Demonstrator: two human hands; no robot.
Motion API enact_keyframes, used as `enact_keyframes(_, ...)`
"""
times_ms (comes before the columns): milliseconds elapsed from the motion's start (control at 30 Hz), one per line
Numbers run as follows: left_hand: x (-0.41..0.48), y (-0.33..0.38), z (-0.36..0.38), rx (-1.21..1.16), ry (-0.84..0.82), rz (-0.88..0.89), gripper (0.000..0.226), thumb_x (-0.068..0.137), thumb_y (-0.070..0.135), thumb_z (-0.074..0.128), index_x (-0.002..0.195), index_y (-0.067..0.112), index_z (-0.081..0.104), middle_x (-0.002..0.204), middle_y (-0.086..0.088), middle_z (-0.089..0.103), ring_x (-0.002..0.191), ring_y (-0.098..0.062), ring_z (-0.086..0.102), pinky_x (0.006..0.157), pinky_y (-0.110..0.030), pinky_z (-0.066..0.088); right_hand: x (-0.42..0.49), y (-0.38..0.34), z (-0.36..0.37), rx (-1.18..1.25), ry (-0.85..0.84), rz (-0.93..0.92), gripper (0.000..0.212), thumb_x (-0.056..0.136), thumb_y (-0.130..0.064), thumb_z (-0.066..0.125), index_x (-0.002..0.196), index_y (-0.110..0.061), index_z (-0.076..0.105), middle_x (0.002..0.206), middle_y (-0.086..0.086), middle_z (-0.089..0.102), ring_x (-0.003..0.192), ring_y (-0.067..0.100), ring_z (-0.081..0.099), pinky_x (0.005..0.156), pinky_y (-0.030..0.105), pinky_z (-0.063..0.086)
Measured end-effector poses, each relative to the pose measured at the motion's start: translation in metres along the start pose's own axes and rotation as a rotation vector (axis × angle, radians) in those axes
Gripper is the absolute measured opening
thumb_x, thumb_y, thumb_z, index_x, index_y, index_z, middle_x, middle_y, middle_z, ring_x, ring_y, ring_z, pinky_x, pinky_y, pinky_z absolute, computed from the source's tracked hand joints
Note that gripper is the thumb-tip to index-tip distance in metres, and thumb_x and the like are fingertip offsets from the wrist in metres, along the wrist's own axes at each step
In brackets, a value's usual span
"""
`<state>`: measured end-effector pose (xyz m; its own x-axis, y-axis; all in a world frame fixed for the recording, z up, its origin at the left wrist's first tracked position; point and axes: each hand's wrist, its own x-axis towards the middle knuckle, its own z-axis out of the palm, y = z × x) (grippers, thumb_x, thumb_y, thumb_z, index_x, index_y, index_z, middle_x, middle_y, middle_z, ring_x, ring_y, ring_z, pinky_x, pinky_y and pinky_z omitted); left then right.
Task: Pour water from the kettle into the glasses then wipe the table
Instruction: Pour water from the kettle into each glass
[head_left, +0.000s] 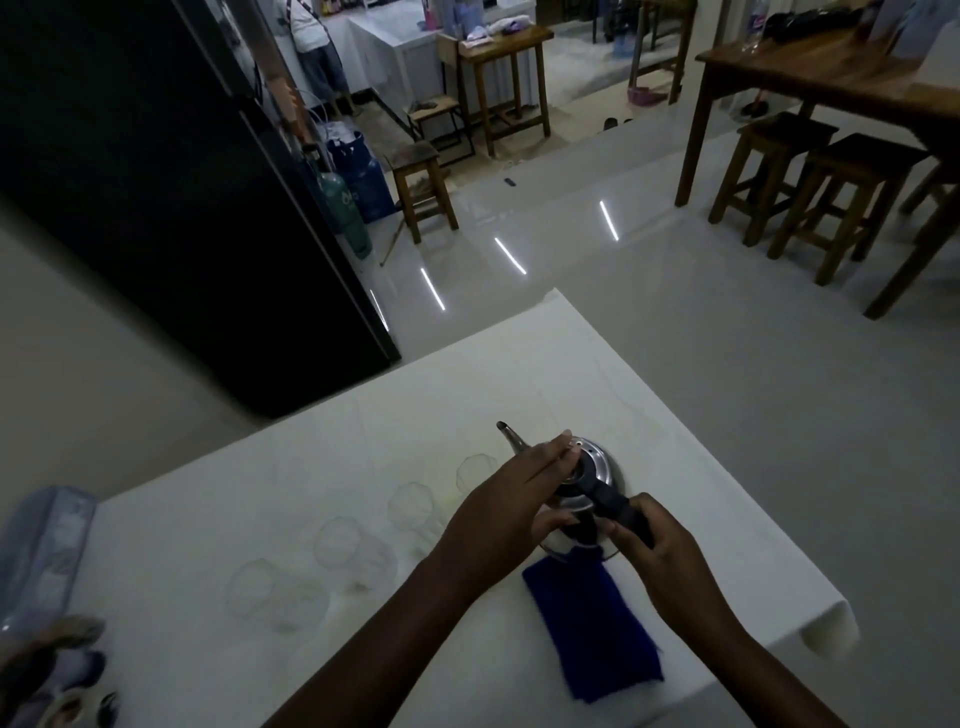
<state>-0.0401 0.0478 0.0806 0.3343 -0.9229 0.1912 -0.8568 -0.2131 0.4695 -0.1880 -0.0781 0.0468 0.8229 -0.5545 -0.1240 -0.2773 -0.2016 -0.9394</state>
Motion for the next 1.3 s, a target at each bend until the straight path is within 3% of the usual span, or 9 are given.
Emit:
enact_keyframes(133,-0.035,0.000,-0.025,0.015,0.007,0.026,0.065,0.088,0.035,0.061,0.144,0.020,0.033,0.153,0.007,0.029,0.136,-0.007,0.031,0.105,-0.020,0.033,-0.026,-0.018,0.023,-0.035,0.003,-0.018,0.011,0.087,-0.025,0.057,0.077,-0.023,0.053,0.067,-0.002,0.057,0.058,0.005,0.051,0.054,0.017,0.042)
enact_keyframes(267,-0.081,-0.006,-0.046,0.028,0.026,0.033,0.068,0.087,0.030,0.066,0.145,0.021,0.032,0.154,0.010,0.027,0.136,-0.005,0.029,0.104,-0.021,0.035,-0.054,-0.031,0.060,-0.037,0.012,-0.025,0.017,0.087,-0.023,0.059,0.072,-0.020,0.051,0.062,-0.003,0.053,0.055,0.003,0.048,0.053,0.015,0.039)
enact_keyframes(400,-0.131,-0.015,-0.064,0.026,0.026,0.021,0.068,0.088,0.030,0.064,0.146,0.021,0.029,0.155,0.010,0.023,0.138,-0.005,0.026,0.103,-0.024,0.037,-0.083,-0.044,0.103,0.000,0.010,-0.002,0.012,0.084,-0.026,0.061,0.075,-0.023,0.054,0.065,-0.003,0.061,0.058,0.004,0.053,0.058,0.029,0.041)
enact_keyframes(500,-0.169,-0.024,-0.072,0.041,0.013,-0.007,0.064,0.092,0.035,0.055,0.147,0.021,0.025,0.157,0.006,0.017,0.142,-0.009,0.018,0.106,-0.027,0.031,-0.104,-0.054,0.136,0.001,-0.011,0.004,0.012,0.083,-0.029,0.061,0.077,-0.019,0.057,0.063,-0.012,0.062,0.054,0.000,0.052,0.052,0.021,0.039)
enact_keyframes(633,-0.213,-0.041,-0.079,0.187,-0.018,0.021,0.063,0.092,0.043,0.033,0.147,0.014,0.021,0.157,-0.007,0.018,0.144,-0.020,0.005,0.113,-0.031,0.011,-0.126,-0.064,0.178,-0.010,-0.026,0.003,0.011,0.086,-0.025,0.060,0.080,-0.016,0.058,0.064,0.000,0.059,0.058,-0.004,0.056,0.051,0.010,0.043)
enact_keyframes(733,-0.242,-0.051,-0.085,0.229,-0.030,0.032,0.062,0.093,0.040,0.031,0.146,0.010,0.020,0.157,-0.009,0.018,0.144,-0.023,0.003,0.113,-0.032,0.004,-0.139,-0.067,0.206,-0.011,-0.055,0.018,0.010,0.087,-0.025,0.058,0.081,-0.017,0.057,0.066,0.000,0.059,0.060,-0.004,0.057,0.052,0.014,0.043)
enact_keyframes(867,-0.270,-0.065,-0.093,0.204,-0.052,0.031,0.061,0.094,0.036,0.033,0.147,0.009,0.020,0.157,-0.010,0.017,0.144,-0.023,0.006,0.114,-0.032,0.006,-0.152,-0.068,0.236,-0.023,-0.059,0.023,0.010,0.087,-0.026,0.058,0.081,-0.018,0.057,0.070,0.001,0.062,0.064,-0.001,0.058,0.058,0.019,0.042)
enact_keyframes(1067,-0.290,-0.080,-0.092,0.167,-0.079,0.025,0.061,0.094,0.034,0.034,0.147,0.008,0.019,0.157,-0.011,0.016,0.145,-0.023,0.007,0.115,-0.033,0.008,-0.156,-0.070,0.257,-0.063,-0.059,0.015,0.015,0.087,-0.020,0.060,0.073,-0.018,0.054,0.062,-0.002,0.056,0.057,-0.005,0.055,0.051,0.010,0.042)
enact_keyframes(1300,-0.296,-0.096,-0.086,0.133,-0.051,-0.007,0.058,0.095,0.028,0.038,0.147,0.008,0.019,0.156,-0.012,0.018,0.144,-0.022,0.008,0.114,-0.031,0.007,-0.143,-0.072,0.268,-0.079,-0.097,0.013,0.015,0.086,-0.018,0.061,0.073,-0.016,0.054,0.061,0.000,0.056,0.056,-0.002,0.054,0.051,0.010,0.042)
